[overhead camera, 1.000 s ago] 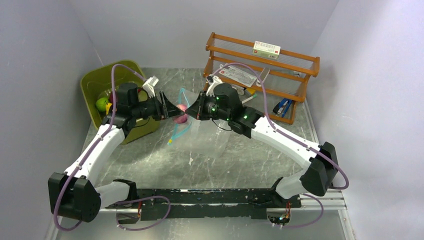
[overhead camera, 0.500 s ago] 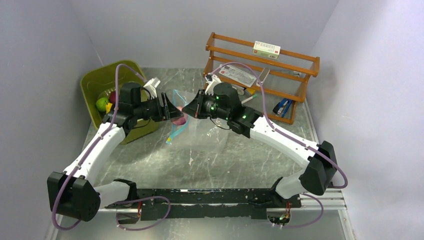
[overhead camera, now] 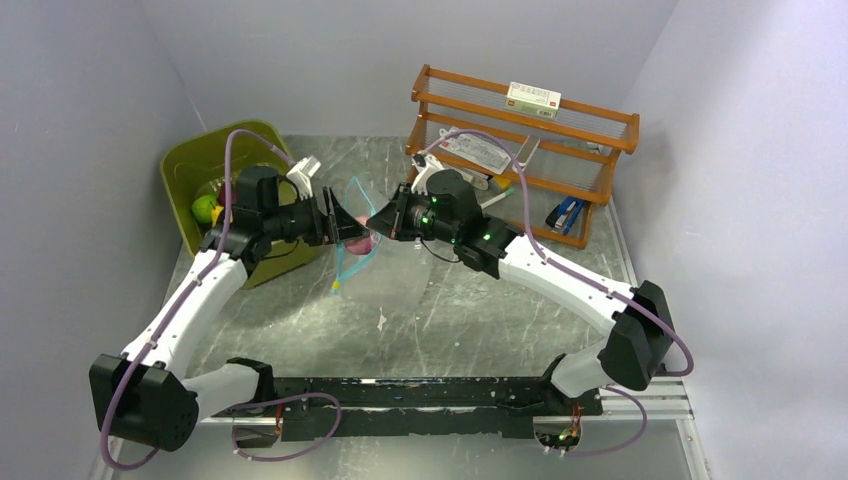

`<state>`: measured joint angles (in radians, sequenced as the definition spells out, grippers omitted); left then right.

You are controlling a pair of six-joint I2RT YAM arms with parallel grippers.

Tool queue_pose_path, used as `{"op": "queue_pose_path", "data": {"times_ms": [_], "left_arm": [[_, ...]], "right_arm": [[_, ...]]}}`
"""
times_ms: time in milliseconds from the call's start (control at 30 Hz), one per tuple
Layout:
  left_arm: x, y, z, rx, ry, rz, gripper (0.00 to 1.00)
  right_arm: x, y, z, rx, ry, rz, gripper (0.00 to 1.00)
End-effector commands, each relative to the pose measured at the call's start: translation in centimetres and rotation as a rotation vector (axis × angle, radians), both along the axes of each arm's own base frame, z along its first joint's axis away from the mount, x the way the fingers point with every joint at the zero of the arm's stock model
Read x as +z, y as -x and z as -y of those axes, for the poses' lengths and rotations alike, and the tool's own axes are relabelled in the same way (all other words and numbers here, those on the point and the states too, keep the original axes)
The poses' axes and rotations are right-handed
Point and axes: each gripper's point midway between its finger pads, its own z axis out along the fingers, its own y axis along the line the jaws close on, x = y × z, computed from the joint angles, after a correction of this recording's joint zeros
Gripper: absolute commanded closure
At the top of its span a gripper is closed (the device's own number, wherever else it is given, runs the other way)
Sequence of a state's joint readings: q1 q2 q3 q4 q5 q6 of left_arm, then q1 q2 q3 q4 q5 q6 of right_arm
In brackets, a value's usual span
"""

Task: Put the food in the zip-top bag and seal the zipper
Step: Place the fake vegetable in the zipper food storage bag, then adjust the zipper food storage bag at the center of the board.

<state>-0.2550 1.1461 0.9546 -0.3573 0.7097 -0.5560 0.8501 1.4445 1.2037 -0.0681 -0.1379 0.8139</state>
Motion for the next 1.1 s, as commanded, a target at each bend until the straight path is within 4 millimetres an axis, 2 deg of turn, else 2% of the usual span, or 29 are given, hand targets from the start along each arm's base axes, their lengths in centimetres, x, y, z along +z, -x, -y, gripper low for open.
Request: {"op": "queue_pose_path", "data": {"times_ms": [0, 133, 300, 467, 667, 800, 900, 1067], "left_arm": [[2.4, 1.5, 0.7, -0.060, 0.059, 0.039, 0.27], [3.1, 1.7, 1.1, -0.075, 0.089, 0.047, 0.27], [3.5, 1.6, 0.9, -0.064, 0.076, 0.056, 0.32], [4.7, 1.8, 0.7, -0.076, 0.063, 0.092, 0.34], [5.2, 0.0, -1.5, 0.086, -0.041, 0.200, 0.31], [5.5, 0.2, -0.5, 0.014, -0.001, 0.224, 0.29], [5.1, -0.4, 0.2, -0.024, 0.023, 0.251, 0.28], [6.3, -0.5, 1.7, -0.093, 0.095, 0.315, 0.29]], "right_arm": [[0.5, -0.4, 0.4, -0.024, -0.008, 0.023, 1.00], [0.6, -0.8, 1.1, -0.051, 0.013, 0.036, 1.00], [0.8, -1.1, 2.0, -0.074, 0.026, 0.052, 1.00], [0.5, -1.5, 3.3, -0.118, 0.067, 0.062, 1.00], [0.5, -1.2, 4.9, -0.142, 0.103, 0.061, 1.00], [1.2, -1.0, 5.5, -0.151, 0.102, 0.067, 1.00], [1.3, -1.0, 5.8, -0.164, 0.102, 0.071, 1.00], [1.7, -0.9, 5.4, -0.150, 0.098, 0.057, 1.00]]}}
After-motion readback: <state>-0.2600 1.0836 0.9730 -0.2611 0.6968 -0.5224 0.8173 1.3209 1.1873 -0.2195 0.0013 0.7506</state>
